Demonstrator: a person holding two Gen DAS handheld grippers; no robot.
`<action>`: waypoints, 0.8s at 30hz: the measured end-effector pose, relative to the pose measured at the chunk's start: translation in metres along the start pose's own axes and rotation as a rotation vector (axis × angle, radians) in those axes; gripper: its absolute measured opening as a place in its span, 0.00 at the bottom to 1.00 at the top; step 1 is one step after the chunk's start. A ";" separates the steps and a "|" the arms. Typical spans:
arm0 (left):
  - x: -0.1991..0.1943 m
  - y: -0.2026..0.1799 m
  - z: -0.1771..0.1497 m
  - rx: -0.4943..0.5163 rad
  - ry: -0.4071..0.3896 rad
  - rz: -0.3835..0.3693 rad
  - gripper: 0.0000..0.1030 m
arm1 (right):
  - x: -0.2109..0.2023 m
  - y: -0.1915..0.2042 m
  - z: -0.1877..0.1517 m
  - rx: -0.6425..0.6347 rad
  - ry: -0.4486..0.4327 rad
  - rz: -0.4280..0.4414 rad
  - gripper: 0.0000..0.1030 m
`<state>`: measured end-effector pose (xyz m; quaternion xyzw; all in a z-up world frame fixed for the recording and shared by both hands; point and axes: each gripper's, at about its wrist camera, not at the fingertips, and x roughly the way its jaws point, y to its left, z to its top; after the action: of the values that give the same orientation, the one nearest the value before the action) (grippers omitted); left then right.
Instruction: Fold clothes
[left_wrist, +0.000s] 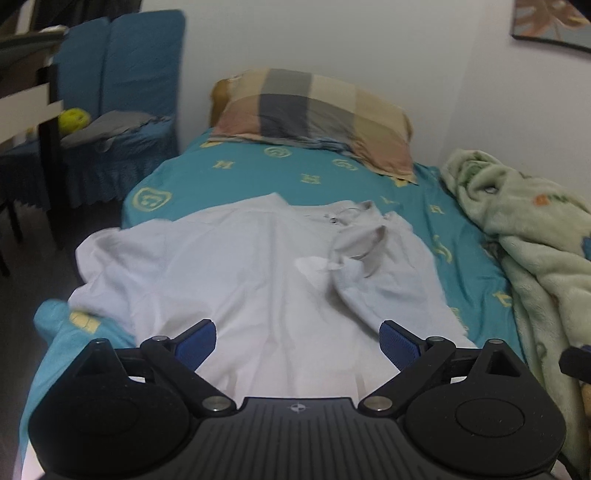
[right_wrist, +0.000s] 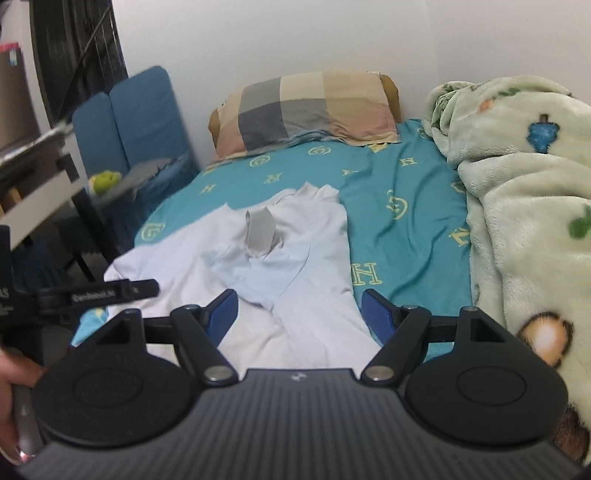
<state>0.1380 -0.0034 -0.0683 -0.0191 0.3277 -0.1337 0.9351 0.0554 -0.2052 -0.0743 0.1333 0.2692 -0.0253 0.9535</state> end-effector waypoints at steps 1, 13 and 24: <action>0.003 -0.008 0.003 0.020 -0.010 -0.005 0.94 | 0.001 -0.005 0.001 0.012 -0.003 -0.002 0.73; 0.151 -0.084 0.058 0.212 -0.007 0.036 0.85 | 0.032 -0.062 0.025 0.194 -0.038 -0.059 0.73; 0.237 -0.047 0.091 0.099 0.095 0.198 0.06 | 0.057 -0.070 0.024 0.210 0.008 -0.004 0.73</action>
<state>0.3612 -0.1160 -0.1351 0.0661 0.3651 -0.0577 0.9268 0.1079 -0.2780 -0.1019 0.2322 0.2692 -0.0549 0.9331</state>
